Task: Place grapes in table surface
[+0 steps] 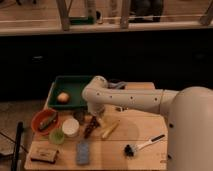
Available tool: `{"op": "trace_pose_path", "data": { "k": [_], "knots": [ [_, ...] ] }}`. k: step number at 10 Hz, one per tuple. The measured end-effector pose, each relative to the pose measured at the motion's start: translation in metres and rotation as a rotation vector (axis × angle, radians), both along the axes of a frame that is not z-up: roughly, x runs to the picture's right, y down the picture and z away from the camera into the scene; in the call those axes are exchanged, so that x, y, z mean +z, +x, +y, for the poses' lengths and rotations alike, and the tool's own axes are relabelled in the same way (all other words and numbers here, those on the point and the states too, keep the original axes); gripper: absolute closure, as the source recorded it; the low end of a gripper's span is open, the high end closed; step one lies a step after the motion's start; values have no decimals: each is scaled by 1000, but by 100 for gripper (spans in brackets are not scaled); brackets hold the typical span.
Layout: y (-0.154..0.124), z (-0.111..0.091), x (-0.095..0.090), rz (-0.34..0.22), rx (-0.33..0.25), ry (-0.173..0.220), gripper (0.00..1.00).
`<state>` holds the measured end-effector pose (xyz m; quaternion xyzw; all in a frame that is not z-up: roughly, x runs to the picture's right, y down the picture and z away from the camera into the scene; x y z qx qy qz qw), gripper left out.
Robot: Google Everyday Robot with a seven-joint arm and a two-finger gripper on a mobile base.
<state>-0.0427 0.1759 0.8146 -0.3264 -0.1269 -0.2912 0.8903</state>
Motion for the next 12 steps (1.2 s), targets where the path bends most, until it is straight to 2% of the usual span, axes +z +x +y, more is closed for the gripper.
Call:
{"op": "trace_pose_path", "data": {
  "k": [2, 4, 6, 8, 11, 12],
  "knots": [
    [3, 4, 6, 23, 31, -10, 20],
    [5, 11, 15, 27, 67, -28, 20],
    [4, 17, 22, 27, 79, -47, 21],
    [-1, 22, 28, 25, 79, -59, 36],
    [-1, 28, 36, 28, 81, -82, 68],
    [-2, 29, 37, 28, 80, -86, 76]
  ]
}}
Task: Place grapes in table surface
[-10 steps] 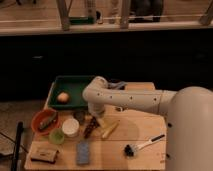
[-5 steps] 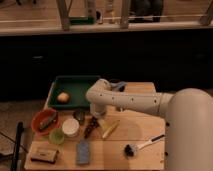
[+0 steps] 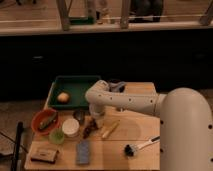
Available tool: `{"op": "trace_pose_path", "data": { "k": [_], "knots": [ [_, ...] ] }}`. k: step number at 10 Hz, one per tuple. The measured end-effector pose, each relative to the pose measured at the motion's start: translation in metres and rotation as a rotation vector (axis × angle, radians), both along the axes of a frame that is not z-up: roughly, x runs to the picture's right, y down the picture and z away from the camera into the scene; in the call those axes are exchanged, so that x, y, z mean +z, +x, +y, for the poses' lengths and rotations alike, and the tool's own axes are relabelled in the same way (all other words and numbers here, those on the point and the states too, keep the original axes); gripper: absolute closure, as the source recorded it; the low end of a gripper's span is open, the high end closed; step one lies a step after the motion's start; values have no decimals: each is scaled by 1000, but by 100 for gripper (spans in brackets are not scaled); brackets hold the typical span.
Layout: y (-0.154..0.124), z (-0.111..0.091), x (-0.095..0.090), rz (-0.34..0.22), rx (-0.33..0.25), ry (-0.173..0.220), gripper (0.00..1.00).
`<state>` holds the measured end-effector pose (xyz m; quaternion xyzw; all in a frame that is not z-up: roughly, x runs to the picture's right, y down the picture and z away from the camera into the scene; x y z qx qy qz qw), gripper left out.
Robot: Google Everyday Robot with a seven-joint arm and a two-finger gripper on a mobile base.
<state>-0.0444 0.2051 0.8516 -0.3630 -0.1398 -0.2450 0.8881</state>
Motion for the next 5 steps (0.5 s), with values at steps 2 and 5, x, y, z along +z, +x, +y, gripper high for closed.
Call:
{"op": "trace_pose_path", "data": {
  "k": [2, 5],
  "knots": [
    [1, 2, 2, -6, 6, -6, 96],
    [12, -3, -1, -24, -14, -2, 100]
  ]
}}
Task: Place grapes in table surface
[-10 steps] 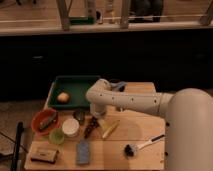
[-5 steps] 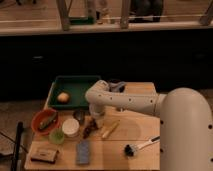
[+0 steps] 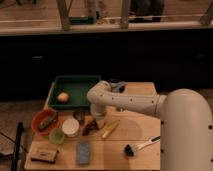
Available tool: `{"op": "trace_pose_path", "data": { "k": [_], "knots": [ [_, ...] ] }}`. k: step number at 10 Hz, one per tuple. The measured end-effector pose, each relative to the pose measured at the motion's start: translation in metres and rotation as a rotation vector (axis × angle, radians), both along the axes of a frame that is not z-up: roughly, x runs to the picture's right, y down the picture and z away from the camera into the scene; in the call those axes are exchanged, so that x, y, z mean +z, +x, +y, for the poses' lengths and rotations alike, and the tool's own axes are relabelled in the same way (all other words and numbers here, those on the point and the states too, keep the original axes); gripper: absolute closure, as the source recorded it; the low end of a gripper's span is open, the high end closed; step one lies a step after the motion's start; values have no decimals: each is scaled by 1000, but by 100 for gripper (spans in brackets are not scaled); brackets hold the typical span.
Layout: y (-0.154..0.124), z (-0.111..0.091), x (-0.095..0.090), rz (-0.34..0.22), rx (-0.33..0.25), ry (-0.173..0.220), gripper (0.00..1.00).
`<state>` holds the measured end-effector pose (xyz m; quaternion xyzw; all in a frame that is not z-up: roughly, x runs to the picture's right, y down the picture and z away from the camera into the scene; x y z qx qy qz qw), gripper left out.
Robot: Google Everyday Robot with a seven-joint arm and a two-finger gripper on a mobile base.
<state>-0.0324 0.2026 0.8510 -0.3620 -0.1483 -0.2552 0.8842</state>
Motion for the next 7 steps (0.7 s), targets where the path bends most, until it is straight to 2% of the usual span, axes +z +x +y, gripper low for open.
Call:
{"op": "trace_pose_path", "data": {
  "k": [2, 7],
  "knots": [
    [4, -11, -9, -30, -18, 9, 100],
    [5, -54, -37, -111, -81, 56, 100]
  ]
}}
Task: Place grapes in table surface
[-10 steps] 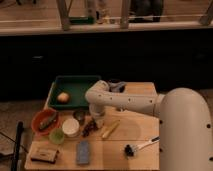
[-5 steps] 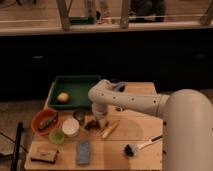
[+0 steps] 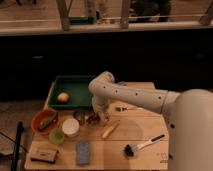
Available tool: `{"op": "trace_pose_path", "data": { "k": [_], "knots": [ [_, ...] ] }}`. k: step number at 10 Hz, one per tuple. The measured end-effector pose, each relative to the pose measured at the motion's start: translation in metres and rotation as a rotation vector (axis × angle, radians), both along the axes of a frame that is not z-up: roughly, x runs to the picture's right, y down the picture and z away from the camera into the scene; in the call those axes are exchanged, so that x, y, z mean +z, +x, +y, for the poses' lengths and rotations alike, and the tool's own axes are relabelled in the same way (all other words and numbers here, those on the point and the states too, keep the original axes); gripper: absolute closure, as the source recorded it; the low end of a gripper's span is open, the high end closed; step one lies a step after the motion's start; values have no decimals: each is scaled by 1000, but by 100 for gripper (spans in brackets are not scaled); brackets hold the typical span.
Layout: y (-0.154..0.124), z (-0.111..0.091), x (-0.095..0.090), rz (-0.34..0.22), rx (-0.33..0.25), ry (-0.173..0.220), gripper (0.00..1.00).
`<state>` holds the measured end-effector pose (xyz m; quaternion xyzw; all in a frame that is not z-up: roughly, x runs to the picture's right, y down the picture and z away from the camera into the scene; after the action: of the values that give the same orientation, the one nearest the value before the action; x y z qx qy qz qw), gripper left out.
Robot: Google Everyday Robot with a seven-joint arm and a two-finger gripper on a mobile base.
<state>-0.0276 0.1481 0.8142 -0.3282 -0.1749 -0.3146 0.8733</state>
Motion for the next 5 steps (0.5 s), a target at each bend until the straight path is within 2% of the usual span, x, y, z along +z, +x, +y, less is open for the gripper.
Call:
{"op": "trace_pose_path", "data": {
  "k": [5],
  "knots": [
    [-3, -52, -37, -74, -97, 48, 100]
  ]
}}
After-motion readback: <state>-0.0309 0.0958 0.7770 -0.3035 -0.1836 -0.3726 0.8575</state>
